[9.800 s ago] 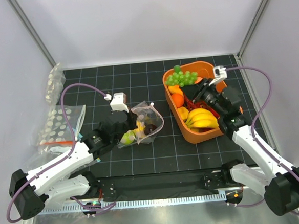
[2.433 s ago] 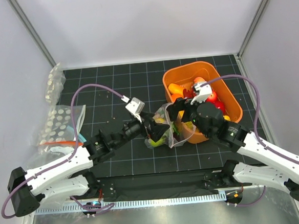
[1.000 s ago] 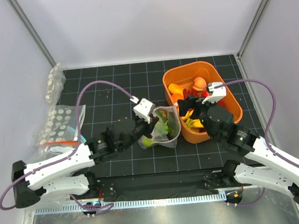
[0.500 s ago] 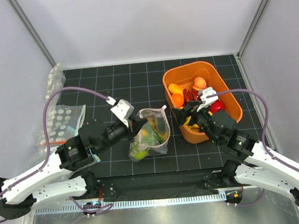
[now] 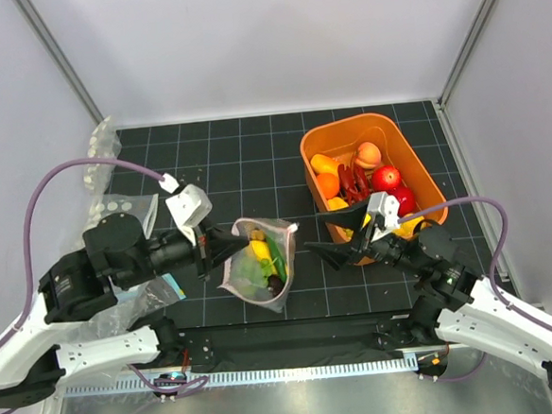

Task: Place the food in the zip-top bag and seal the zipper
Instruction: Adjust the zipper food storage bag at the center of the board.

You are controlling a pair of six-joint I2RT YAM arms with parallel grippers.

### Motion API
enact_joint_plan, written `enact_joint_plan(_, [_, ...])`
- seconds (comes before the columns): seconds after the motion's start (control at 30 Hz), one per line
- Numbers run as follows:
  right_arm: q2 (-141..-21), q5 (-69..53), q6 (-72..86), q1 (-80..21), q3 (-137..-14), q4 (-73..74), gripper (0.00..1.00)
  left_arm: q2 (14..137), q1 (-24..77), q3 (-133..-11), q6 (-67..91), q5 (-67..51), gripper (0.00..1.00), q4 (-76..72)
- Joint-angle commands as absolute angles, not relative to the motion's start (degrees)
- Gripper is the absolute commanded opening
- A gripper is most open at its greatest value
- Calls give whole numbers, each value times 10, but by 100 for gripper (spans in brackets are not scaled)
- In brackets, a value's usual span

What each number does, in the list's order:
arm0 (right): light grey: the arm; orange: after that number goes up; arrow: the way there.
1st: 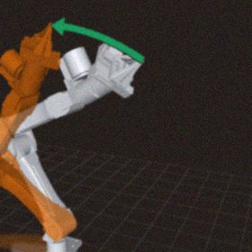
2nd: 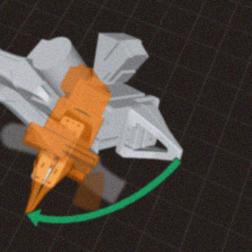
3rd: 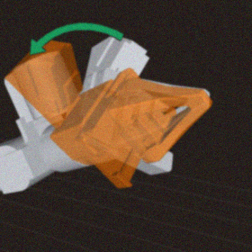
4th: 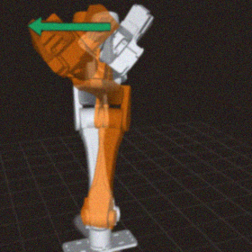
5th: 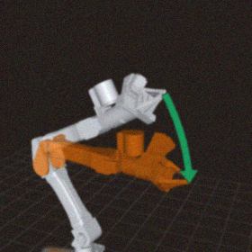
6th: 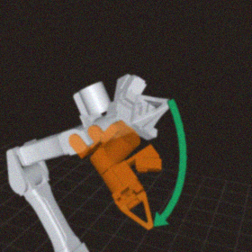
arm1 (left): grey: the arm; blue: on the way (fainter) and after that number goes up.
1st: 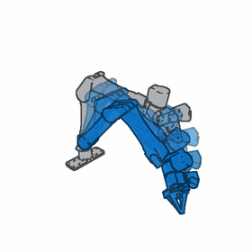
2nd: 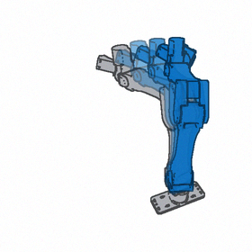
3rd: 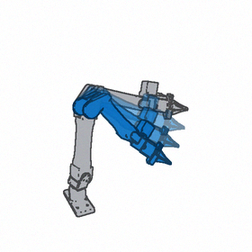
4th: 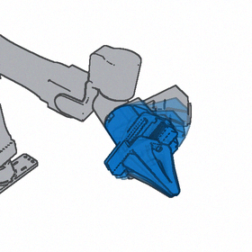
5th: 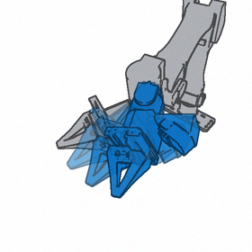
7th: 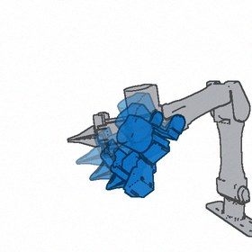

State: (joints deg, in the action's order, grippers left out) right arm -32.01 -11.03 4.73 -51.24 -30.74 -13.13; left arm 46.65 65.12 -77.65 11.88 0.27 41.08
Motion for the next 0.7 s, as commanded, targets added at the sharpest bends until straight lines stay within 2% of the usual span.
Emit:
enact_joint_plan(0.0, [-339,-212,38,-512,-307,-187,73,454,650,-794,98,-98,0,426])
enact_joint_plan(0.13, [-360,-279,37,-512,-321,-185,74,456,650,-780,89,-134,0,432])
enact_joint_plan(0.33, [-388,-387,41,-512,-345,-171,74,474,650,-773,96,-107,0,419])
enact_joint_plan(0.67, [-395,-397,60,-512,-355,-171,70,501,650,-765,94,-164,0,427])
